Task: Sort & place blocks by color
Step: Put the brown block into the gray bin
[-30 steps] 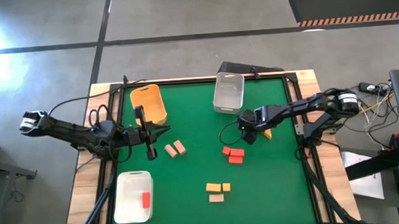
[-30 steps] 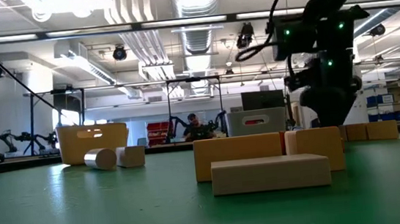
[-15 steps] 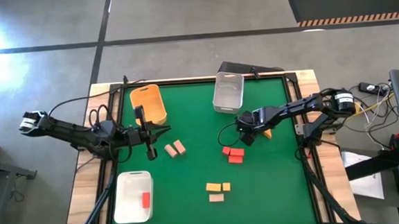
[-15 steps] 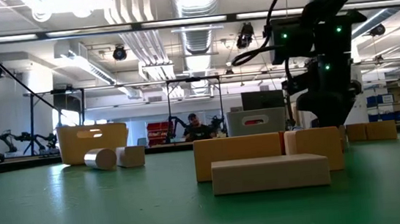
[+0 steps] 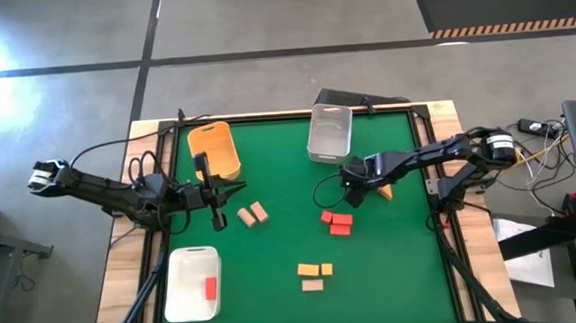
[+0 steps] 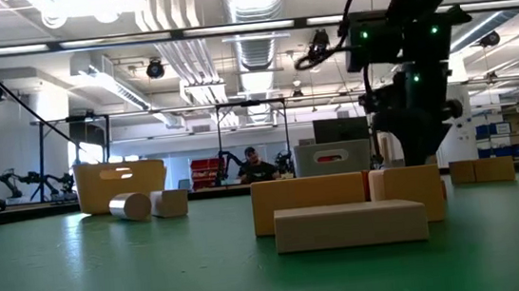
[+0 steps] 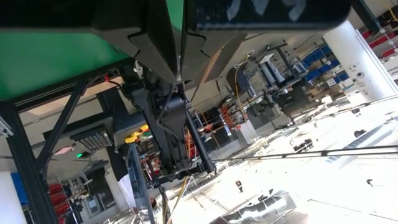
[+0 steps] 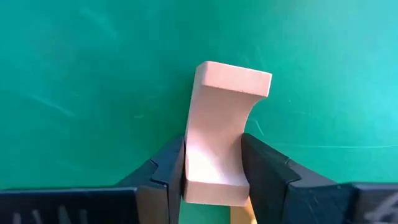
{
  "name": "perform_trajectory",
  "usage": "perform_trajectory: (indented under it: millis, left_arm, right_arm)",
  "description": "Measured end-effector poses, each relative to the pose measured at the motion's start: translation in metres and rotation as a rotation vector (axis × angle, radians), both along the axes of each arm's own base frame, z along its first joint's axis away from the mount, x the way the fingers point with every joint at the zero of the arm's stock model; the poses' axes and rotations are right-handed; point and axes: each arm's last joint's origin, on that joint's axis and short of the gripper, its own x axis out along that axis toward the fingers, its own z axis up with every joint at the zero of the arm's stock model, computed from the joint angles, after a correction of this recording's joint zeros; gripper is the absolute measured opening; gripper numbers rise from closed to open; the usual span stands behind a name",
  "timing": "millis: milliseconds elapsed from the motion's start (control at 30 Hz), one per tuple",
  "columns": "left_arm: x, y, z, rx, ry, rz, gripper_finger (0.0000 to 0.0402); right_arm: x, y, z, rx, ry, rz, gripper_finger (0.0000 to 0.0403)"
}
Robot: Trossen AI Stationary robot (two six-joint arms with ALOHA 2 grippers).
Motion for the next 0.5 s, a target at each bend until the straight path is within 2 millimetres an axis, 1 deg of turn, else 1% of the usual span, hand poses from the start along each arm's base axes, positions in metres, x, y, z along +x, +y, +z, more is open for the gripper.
perform_trajectory:
  millis: [167,367,500]
  left_arm:
    - [0.000,0.000,0.000,0.000,0.000,-0.001,0.0005]
    - [0.000,0.000,0.000,0.000,0.001,-0.001,0.0005]
    - [0.000,0.000,0.000,0.001,0.002,-0.001,0.0005]
  right_arm:
    - [-0.001,0.001,0.020,0.040,-0.058,0.008,0.0118]
    - [-0.006,0.003,0.059,0.054,-0.099,0.003,0.0121]
    - [-0.002,0.000,0.088,0.004,-0.171,0.004,0.0121]
